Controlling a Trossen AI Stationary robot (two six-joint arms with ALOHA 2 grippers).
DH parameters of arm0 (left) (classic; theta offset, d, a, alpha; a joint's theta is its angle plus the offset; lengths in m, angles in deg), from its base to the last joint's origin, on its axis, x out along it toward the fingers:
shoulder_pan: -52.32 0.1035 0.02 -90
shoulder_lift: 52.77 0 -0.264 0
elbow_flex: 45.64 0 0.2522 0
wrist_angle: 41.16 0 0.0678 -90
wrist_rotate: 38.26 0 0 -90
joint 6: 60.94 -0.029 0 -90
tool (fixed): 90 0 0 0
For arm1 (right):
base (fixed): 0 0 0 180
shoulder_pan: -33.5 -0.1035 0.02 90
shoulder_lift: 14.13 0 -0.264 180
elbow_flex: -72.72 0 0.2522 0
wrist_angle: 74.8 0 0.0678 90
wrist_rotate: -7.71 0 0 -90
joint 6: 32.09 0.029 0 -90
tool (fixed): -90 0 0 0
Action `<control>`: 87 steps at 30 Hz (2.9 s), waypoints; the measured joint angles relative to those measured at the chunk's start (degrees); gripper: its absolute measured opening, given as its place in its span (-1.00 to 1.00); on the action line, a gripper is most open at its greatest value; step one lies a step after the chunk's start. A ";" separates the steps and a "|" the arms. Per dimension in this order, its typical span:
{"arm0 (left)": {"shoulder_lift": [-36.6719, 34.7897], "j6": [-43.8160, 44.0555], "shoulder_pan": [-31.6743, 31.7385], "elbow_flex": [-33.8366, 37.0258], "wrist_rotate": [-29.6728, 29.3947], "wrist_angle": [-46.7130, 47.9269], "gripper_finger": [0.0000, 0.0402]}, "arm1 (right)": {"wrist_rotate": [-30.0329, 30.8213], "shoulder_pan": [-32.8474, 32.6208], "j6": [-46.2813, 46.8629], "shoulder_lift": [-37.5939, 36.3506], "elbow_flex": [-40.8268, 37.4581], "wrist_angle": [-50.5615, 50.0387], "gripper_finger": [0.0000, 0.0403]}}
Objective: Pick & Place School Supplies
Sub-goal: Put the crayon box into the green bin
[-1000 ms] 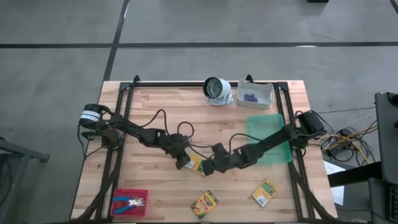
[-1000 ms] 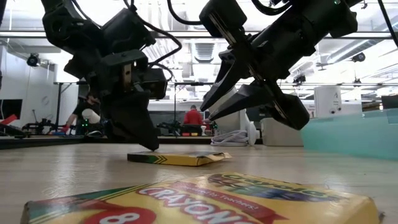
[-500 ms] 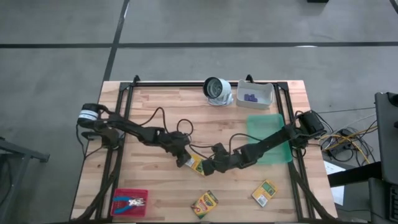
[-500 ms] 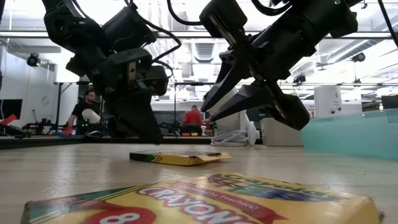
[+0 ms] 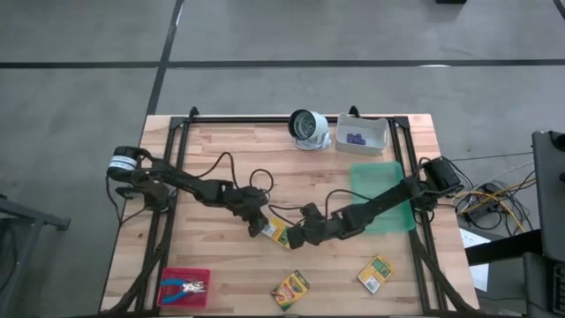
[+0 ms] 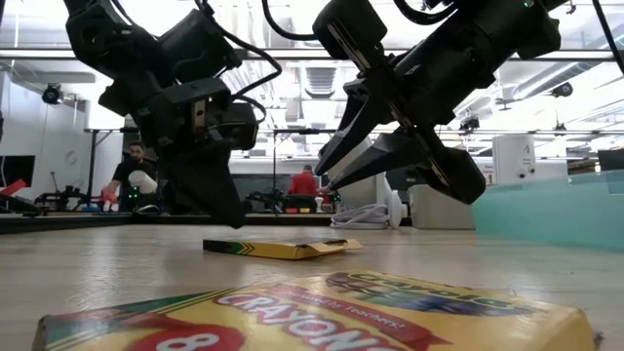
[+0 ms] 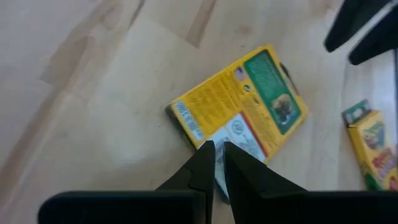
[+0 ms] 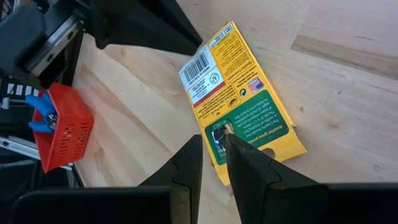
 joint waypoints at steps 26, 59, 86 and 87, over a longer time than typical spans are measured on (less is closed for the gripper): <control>0.07 0.01 -0.02 0.13 -2.07 0.55 -0.82 | -3.34 0.09 -5.44 0.02 0.00 -0.90 -0.66; 0.11 -1.83 -0.12 0.20 -4.60 0.55 -0.82 | -3.54 0.09 -9.27 0.50 0.00 -1.26 0.07; 1.80 -4.74 -1.51 0.15 0.78 -2.45 -0.82 | -3.62 0.09 -9.43 0.50 0.00 -1.25 0.08; 2.06 -4.74 -1.48 0.14 0.78 -2.54 -0.82 | -3.61 0.09 -9.45 0.50 0.00 -1.21 0.08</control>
